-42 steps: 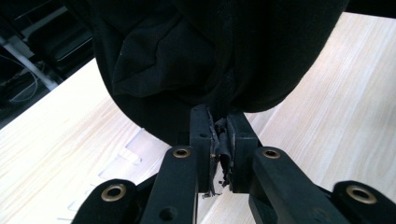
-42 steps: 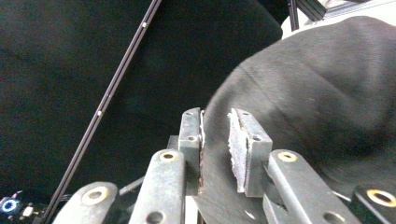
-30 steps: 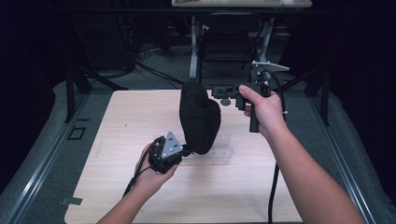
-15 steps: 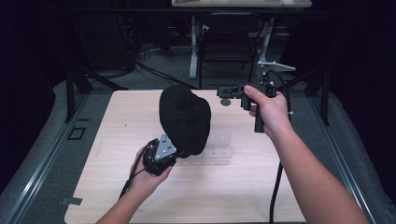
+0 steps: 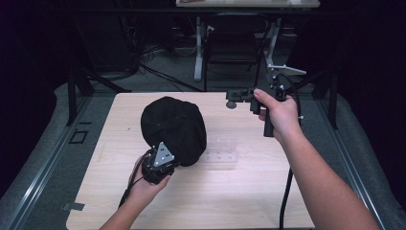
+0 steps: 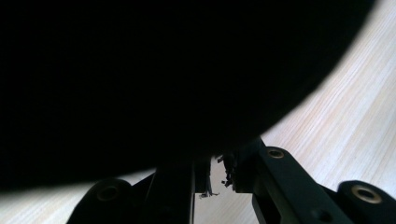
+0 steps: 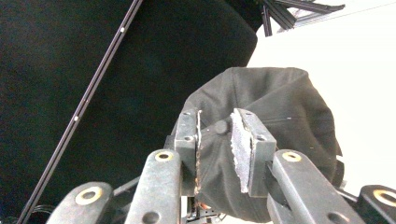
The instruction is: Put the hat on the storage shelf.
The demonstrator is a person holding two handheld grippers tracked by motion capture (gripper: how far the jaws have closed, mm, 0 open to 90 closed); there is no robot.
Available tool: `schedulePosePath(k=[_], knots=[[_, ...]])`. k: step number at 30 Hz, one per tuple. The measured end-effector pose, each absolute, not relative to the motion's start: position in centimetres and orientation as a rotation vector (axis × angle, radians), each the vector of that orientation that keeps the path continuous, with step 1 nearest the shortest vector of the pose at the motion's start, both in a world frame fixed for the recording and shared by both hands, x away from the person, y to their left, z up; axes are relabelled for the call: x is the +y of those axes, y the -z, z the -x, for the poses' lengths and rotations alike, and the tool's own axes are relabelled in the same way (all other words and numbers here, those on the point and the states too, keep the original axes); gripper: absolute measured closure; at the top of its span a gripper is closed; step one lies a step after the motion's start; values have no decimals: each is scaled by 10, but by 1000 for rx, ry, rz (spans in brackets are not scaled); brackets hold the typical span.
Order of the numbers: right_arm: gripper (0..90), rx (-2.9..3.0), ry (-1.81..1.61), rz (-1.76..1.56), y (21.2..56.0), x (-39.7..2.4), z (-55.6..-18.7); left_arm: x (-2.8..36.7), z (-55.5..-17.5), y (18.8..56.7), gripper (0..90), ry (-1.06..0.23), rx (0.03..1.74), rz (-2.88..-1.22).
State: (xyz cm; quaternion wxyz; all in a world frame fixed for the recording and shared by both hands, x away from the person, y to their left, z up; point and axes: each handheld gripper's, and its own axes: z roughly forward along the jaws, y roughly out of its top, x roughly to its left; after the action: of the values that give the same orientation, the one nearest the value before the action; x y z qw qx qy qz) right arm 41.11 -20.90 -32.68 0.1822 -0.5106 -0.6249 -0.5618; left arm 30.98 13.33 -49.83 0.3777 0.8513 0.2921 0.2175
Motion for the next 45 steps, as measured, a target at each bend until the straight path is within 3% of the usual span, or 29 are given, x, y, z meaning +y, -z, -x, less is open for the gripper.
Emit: schedulePosePath(k=[11, 20, 27, 40, 45], knots=[[714, -1779, 1580, 1460, 328, -215, -409, 137, -306, 501, 766, -574, 745, -2173], [700, -1819, 1571, 1491, 329, -221, -407, 149, -305, 503, 567, -589, 780, -2141], [678, -1903, 1534, 1523, 330, -223, -404, 162, -304, 505, 469, -581, 805, -2124], [648, -2147, 1443, 1591, 332, -229, -388, 201, -301, 521, 437, -575, 919, -2113], [642, -2237, 1391, 1607, 344, -231, -376, 211, -302, 532, 439, -495, 961, -2047]])
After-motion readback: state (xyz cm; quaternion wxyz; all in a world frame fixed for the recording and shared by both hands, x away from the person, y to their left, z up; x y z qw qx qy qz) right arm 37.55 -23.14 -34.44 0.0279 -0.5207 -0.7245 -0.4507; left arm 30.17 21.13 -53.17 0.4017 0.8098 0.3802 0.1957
